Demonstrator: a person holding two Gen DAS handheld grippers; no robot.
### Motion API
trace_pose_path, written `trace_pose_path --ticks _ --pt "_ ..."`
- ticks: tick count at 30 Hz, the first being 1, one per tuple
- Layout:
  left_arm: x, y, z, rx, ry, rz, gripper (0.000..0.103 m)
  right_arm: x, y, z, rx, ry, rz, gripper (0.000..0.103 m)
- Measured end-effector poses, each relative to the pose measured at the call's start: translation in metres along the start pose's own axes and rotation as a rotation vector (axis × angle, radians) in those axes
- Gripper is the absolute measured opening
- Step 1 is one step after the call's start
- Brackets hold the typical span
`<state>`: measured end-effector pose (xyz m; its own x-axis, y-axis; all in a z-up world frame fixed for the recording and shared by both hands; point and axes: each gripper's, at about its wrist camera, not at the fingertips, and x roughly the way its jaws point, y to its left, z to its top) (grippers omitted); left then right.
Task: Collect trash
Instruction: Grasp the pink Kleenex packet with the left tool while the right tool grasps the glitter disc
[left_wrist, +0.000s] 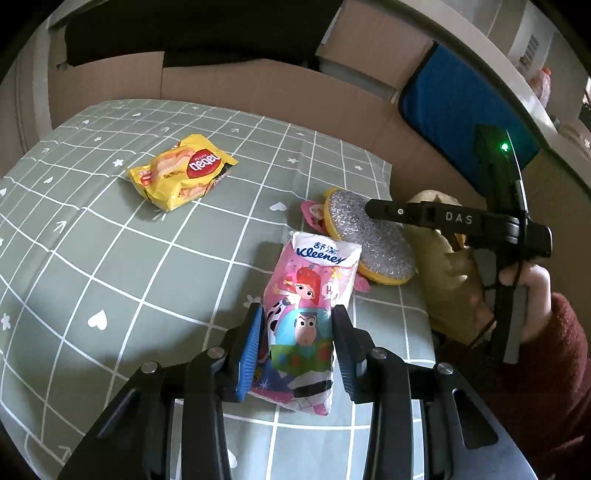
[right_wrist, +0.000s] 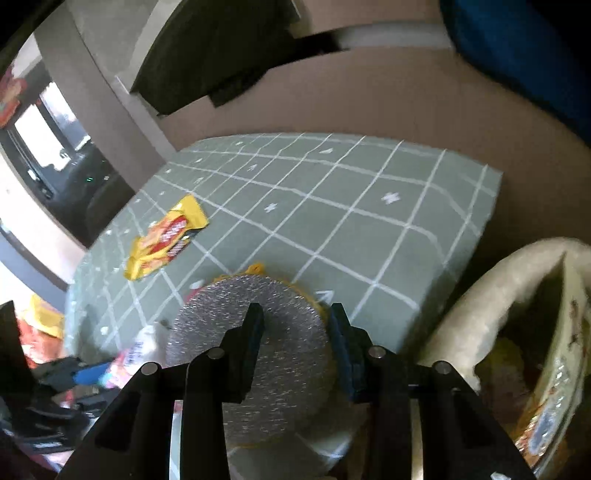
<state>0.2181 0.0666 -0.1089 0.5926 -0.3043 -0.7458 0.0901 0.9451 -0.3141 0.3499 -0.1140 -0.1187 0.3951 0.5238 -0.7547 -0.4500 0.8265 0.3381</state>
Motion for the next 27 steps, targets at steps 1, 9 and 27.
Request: trace_pose_path --ticks 1,9,27 --pt "0.000 0.001 0.000 -0.001 -0.001 -0.003 0.038 -0.001 0.002 -0.002 0.003 0.000 -0.001 0.036" --pt "-0.001 0.004 -0.002 -0.010 -0.010 -0.018 0.038 -0.039 0.034 -0.017 0.004 -0.063 0.228 0.026" --pt "0.008 -0.008 -0.002 0.017 0.028 -0.051 0.037 -0.045 0.022 -0.066 0.122 -0.066 -0.094 0.026"
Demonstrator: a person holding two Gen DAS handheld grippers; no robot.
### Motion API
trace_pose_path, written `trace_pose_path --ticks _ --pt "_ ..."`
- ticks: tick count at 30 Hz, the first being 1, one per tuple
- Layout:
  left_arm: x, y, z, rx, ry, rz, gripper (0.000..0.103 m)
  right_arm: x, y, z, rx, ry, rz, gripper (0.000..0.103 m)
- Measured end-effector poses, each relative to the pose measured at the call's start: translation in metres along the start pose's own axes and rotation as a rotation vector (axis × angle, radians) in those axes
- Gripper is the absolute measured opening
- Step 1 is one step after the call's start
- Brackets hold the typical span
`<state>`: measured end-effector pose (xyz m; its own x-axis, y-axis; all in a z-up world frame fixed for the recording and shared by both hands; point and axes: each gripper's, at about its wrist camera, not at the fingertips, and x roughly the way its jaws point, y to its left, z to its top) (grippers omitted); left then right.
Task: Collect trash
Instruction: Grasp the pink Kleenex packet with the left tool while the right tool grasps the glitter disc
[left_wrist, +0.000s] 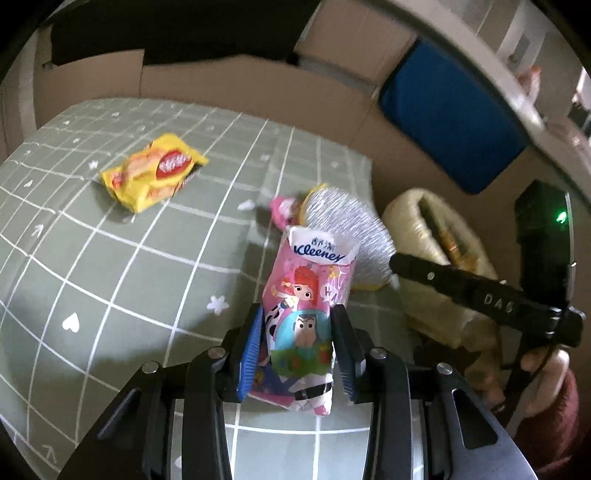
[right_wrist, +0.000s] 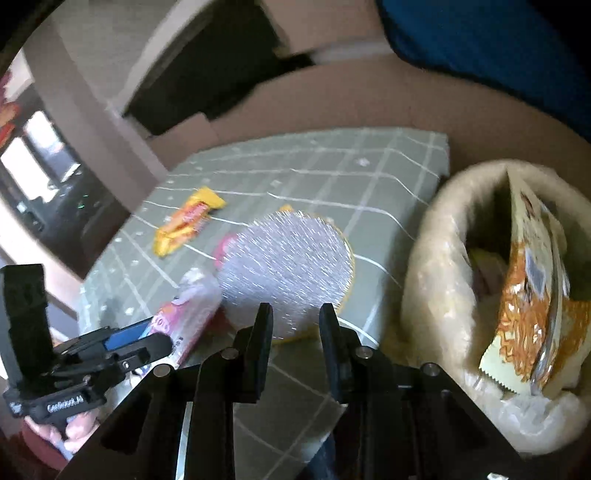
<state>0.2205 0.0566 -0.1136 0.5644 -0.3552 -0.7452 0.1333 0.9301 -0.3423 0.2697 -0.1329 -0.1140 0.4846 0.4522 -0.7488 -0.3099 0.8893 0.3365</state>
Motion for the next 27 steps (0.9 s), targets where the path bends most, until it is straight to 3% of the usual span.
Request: trace_pose_path --ticks 5,8,13,18,27 --pt "0.001 0.001 0.000 0.004 0.000 0.011 0.037 0.016 -0.004 0.009 0.059 0.010 -0.002 0.037" --pt "0.003 -0.001 0.000 0.006 0.005 0.020 0.037 0.018 -0.014 0.013 0.130 -0.013 -0.001 0.037" --pt "0.004 -0.004 -0.003 0.029 -0.009 0.037 0.037 0.026 -0.008 0.020 0.065 -0.035 -0.019 0.037" --pt "0.003 0.005 -0.004 -0.019 -0.015 0.012 0.037 0.027 0.005 0.022 -0.026 -0.072 -0.044 0.013" --pt "-0.001 0.015 -0.006 -0.070 -0.021 -0.010 0.037 -0.017 0.027 0.043 -0.022 -0.161 0.228 0.010"
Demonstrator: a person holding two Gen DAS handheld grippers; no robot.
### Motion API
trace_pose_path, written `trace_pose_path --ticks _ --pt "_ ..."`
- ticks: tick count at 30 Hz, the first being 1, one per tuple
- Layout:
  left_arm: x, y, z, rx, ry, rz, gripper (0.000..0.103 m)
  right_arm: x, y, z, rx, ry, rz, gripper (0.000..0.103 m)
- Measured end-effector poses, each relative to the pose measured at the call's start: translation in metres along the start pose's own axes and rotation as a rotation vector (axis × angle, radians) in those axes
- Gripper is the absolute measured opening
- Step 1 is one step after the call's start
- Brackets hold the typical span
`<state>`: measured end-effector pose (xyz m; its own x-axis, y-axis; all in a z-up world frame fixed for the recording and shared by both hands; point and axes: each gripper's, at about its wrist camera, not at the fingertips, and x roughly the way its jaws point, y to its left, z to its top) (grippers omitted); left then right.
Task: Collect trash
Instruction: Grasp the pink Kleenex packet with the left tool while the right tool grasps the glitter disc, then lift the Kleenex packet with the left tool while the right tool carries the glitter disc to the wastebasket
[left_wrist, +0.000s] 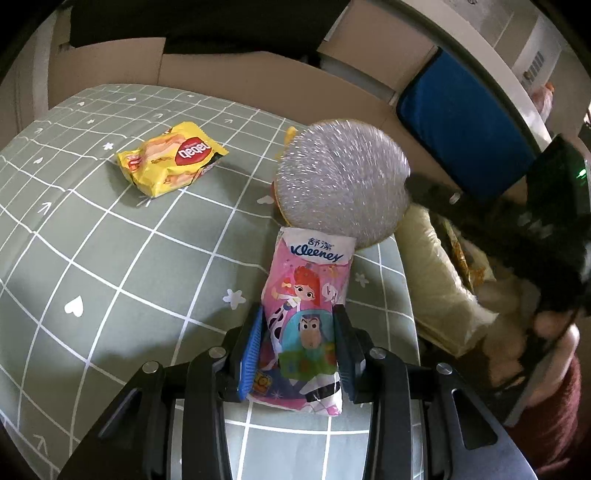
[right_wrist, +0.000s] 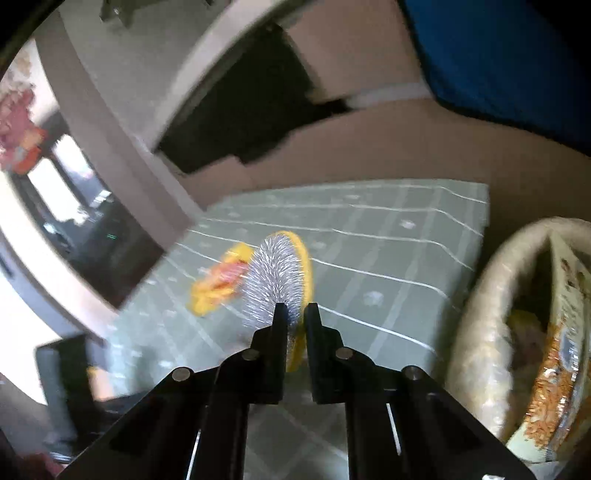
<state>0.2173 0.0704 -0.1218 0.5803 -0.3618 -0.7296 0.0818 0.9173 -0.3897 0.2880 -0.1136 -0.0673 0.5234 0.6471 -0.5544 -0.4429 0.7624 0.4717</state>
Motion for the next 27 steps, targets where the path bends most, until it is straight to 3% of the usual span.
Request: trace_pose_path --ticks 5,8,12,14,16,17,21,23,27 --pt "-0.004 0.006 -0.002 -0.024 0.001 -0.021 0.037 0.014 0.034 0.001 -0.085 0.053 0.091 0.012" --pt "-0.007 0.010 -0.002 -0.036 0.001 -0.032 0.037 0.038 0.043 -0.001 -0.132 0.092 0.056 0.016" --pt "-0.015 0.013 -0.006 -0.041 -0.017 -0.041 0.037 0.052 0.041 0.003 -0.181 0.073 -0.078 0.017" --pt "-0.023 0.010 -0.006 -0.021 -0.044 -0.046 0.037 0.049 0.032 0.007 -0.170 0.066 -0.082 0.037" --pt "-0.031 0.011 -0.004 -0.013 -0.069 -0.033 0.037 0.048 0.023 0.009 -0.158 0.080 -0.099 0.047" --pt "-0.036 0.015 0.000 -0.022 -0.081 -0.022 0.037 0.049 0.022 0.009 -0.170 0.089 -0.113 0.047" --pt "-0.054 0.040 0.011 -0.100 -0.138 0.047 0.037 0.059 0.041 -0.006 -0.414 0.146 -0.188 0.047" --pt "-0.066 0.053 0.014 -0.128 -0.175 0.088 0.037 0.068 0.053 -0.022 -0.584 0.154 -0.274 0.047" --pt "-0.078 0.067 0.019 -0.171 -0.209 0.080 0.037 0.093 0.065 -0.040 -0.753 0.167 -0.402 0.047"
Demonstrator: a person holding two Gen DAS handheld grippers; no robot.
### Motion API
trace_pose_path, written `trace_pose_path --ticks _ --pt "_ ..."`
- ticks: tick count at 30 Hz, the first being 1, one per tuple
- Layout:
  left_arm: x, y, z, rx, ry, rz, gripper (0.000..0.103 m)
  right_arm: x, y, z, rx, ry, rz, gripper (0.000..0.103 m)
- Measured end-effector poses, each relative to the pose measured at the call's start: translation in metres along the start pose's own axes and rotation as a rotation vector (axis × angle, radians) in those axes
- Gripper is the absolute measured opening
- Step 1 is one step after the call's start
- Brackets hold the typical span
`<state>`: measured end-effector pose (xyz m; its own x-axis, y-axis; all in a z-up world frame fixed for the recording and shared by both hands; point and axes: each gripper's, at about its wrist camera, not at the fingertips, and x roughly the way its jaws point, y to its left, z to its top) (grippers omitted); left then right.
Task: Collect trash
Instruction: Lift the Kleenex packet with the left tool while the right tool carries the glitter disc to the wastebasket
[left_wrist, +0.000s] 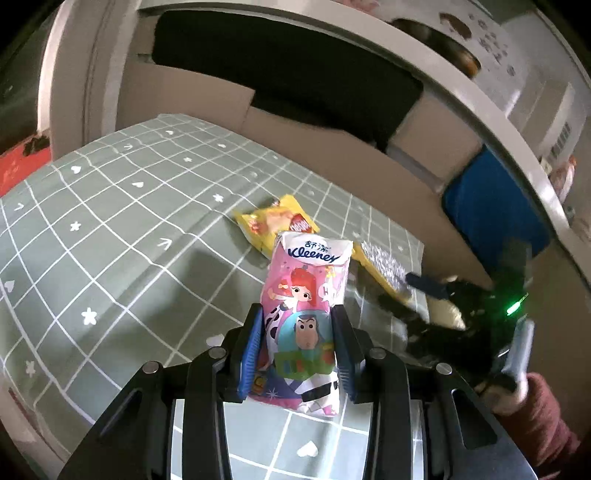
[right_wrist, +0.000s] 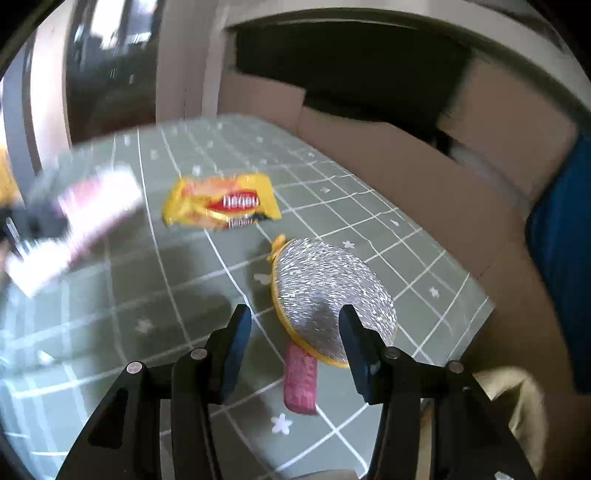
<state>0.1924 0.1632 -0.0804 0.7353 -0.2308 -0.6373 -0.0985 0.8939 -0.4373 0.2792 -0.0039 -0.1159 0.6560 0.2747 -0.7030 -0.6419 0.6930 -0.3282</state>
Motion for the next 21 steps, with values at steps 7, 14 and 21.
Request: trace_pose_path --ticks 7,14,21 --pt "0.005 0.002 0.000 -0.006 -0.007 0.009 0.037 0.011 -0.018 0.009 0.065 -0.008 -0.116 0.021" --pt "0.002 -0.014 0.009 0.011 -0.064 0.020 0.037 -0.054 -0.054 0.019 0.251 -0.172 -0.029 0.013" --pt "-0.002 -0.045 0.027 0.076 -0.139 0.059 0.037 -0.097 -0.080 0.019 0.412 -0.251 0.084 0.013"
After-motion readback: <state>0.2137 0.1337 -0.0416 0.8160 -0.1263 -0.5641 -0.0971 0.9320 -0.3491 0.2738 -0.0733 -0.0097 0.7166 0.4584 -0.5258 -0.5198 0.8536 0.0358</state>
